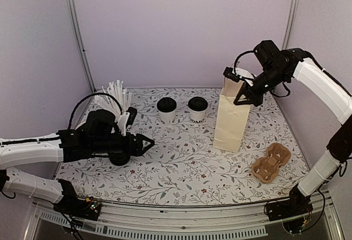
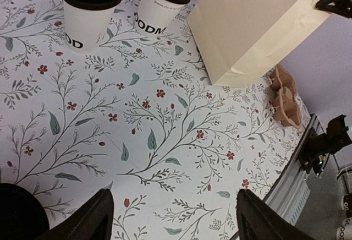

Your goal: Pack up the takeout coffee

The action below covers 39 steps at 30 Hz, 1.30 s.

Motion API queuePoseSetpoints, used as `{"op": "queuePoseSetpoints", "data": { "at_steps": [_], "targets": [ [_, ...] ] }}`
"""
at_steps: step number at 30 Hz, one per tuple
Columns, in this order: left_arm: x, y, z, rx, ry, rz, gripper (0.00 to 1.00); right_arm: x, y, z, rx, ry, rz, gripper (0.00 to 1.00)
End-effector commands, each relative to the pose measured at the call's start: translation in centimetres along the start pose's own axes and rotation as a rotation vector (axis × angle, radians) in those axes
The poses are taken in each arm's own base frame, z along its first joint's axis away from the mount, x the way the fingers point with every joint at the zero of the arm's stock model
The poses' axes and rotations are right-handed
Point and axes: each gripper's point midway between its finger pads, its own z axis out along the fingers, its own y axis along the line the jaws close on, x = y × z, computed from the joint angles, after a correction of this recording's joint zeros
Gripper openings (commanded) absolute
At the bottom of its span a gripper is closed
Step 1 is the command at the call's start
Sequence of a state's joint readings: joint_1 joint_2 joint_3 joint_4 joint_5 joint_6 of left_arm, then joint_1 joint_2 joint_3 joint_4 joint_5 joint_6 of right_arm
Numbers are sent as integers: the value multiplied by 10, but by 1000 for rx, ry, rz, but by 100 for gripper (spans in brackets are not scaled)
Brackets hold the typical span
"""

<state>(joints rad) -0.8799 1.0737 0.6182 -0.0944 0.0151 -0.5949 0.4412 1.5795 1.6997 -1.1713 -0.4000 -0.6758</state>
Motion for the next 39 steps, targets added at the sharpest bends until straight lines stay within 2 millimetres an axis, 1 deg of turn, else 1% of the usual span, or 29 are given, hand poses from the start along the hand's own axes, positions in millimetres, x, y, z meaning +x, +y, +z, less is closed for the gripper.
{"op": "queuePoseSetpoints", "data": {
  "at_steps": [1, 3, 5, 6, 7, 8, 9, 11, 12, 13, 14, 15, 16, 17, 18, 20, 21, 22, 23, 24, 25, 27, 30, 31, 33, 34, 35, 37, 39],
  "targets": [
    [-14, 4, -3, -29, -17, 14, 79, -27, 31, -3, -125, -51, -70, 2],
    [-19, 3, -3, -31, -22, 15, 79, -35, 39, 1, -144, -57, -95, 3],
    [-30, 4, -2, -54, -46, 15, 79, -44, 48, 3, -172, -71, -112, 14],
    [-36, 1, -1, -51, -51, 19, 79, -49, 52, 1, -191, -82, -118, 20],
    [-40, -3, 2, -47, -45, 24, 78, -55, 55, -3, -205, -98, -124, 30],
    [-47, -10, 4, -37, -47, 30, 78, -60, 56, -6, -215, -112, -129, 38],
    [-56, -16, 5, -28, -51, 38, 78, -64, 57, -11, -216, -124, -136, 43],
    [-76, -32, 8, -11, -66, 63, 78, -73, 57, -22, -201, -150, -167, 48],
    [-84, -39, 11, -7, -72, 80, 78, -77, 56, -27, -187, -164, -180, 50],
    [-100, -52, 11, 7, -96, 101, 79, -79, 54, -34, -168, -181, -191, 53],
    [-109, -61, 15, 12, -102, 118, 79, -81, 52, -39, -152, -199, -197, 54],
    [-116, -68, 19, 17, -105, 131, 79, -83, 51, -51, -124, -230, -205, 55],
    [-123, -76, 25, 27, -109, 145, 79, -84, 44, -57, -93, -251, -202, 57],
    [-129, -85, 31, 37, -111, 160, 79, -85, 35, -68, -52, -283, -189, 58],
    [-134, -92, 38, 44, -114, 173, 79, -84, 23, -76, -14, -310, -171, 59],
    [-145, -108, 52, 62, -120, 187, 79, -80, 1, -101, 87, -379, -125, 61],
    [-152, -115, 60, 71, -123, 193, 79, -76, -11, -108, 133, -403, -103, 62],
    [-157, -122, 68, 76, -124, 198, 79, -72, -18, -124, 188, -440, -88, 63],
    [-161, -128, 76, 77, -118, 203, 79, -66, -23, -129, 210, -465, -73, 66],
    [-165, -133, 84, 73, -114, 206, 79, -61, -25, -139, 235, -503, -62, 69],
    [-167, -137, 92, 67, -108, 211, 79, -55, -22, -153, 266, -544, -59, 71],
    [-170, -142, 109, 46, -94, 220, 79, -44, -22, -161, 320, -576, -39, 72],
    [-170, -138, 132, 1, -57, 214, 77, -30, -20, -163, 383, -582, -4, 73],
    [-173, -141, 136, 2, -54, 218, 77, -25, -22, -161, 394, -579, 10, 73],
    [-168, -143, 150, 8, -24, 227, 75, -18, -25, -157, 409, -575, 36, 74],
    [-169, -143, 153, 9, -21, 224, 74, -14, -28, -154, 416, -569, 50, 74],
    [-167, -140, 160, -2, -8, 218, 71, -11, -30, -152, 427, -563, 59, 74],
    [-168, -137, 166, -4, 1, 201, 63, -5, -38, -147, 450, -547, 87, 74],
    [-171, -136, 169, 12, 2, 174, 52, 1, -45, -143, 472, -528, 109, 74]
  ]
}}
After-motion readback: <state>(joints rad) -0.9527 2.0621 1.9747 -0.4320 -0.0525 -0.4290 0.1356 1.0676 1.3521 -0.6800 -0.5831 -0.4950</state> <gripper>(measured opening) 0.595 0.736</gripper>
